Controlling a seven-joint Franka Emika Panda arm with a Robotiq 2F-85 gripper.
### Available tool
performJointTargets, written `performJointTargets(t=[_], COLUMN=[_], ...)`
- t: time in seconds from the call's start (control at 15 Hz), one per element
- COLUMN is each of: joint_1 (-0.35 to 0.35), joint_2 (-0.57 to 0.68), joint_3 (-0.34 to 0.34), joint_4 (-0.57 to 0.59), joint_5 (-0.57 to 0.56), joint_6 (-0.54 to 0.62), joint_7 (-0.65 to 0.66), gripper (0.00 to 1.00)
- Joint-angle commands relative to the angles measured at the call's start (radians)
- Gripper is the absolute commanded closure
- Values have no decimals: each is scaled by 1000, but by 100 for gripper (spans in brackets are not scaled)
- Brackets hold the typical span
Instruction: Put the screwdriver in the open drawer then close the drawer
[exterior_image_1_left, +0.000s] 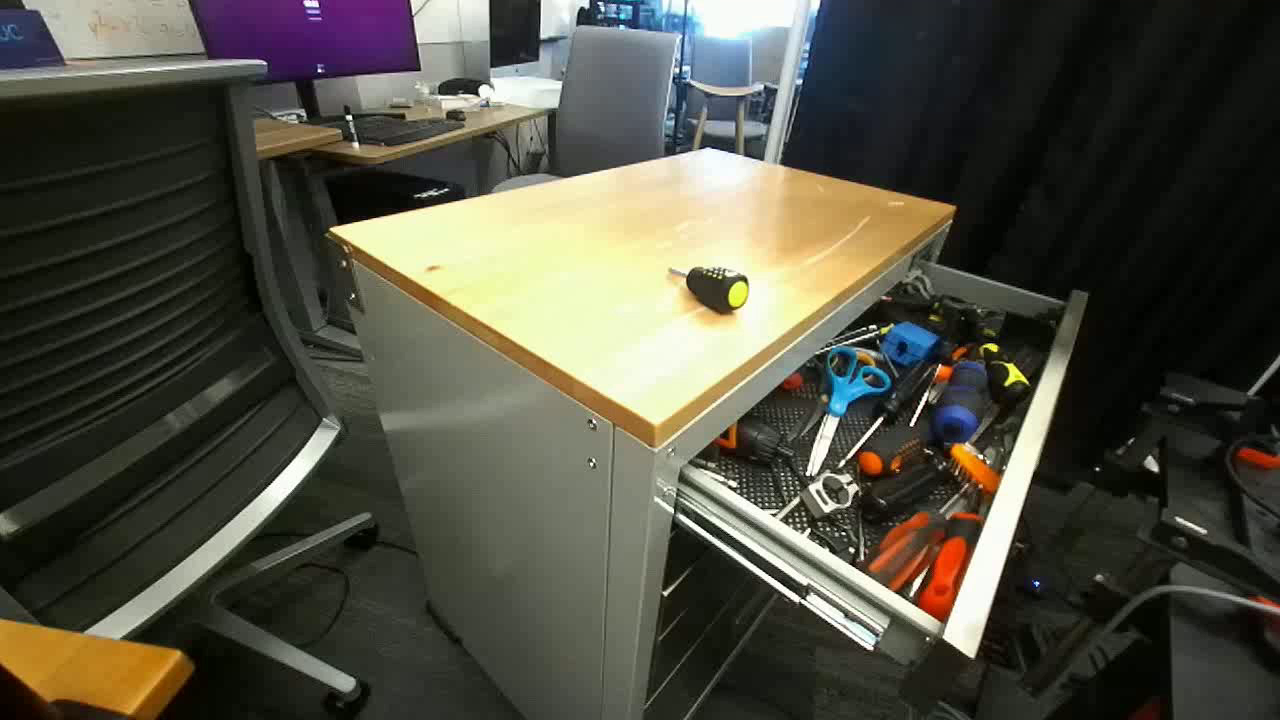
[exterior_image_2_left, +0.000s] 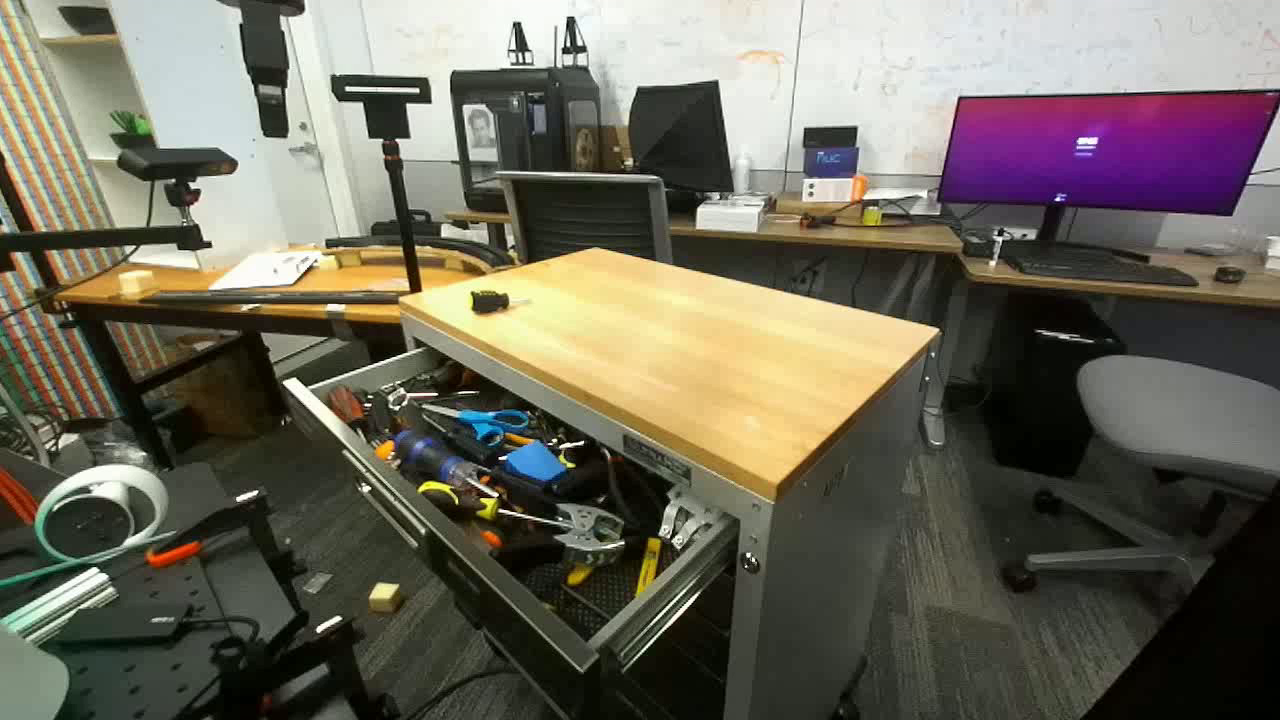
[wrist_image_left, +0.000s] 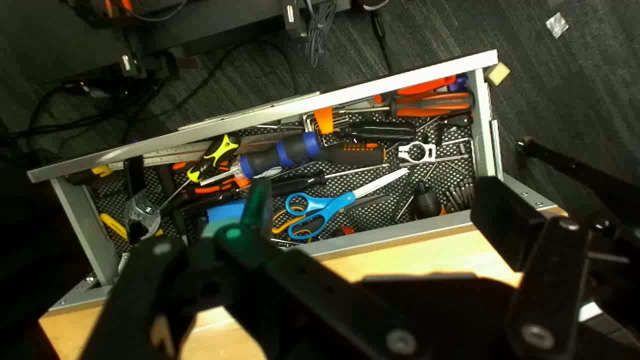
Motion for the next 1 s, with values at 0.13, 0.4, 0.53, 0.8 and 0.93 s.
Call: performJointTargets(t=[0.13,0.4,0.53,0.8,0.93], joint_1=[19,-12,-7,-23,43], joint_2=[1,90,208,459,593], joint_3=[-15,16,38,78,23], joint_4=[12,26,45,160,239], joint_5=[-7,-23,-42,-134,-224], joint_6=[-1,67,169,309,352], joint_7=[7,110,168,234,289], gripper=[0,0,0,0,0])
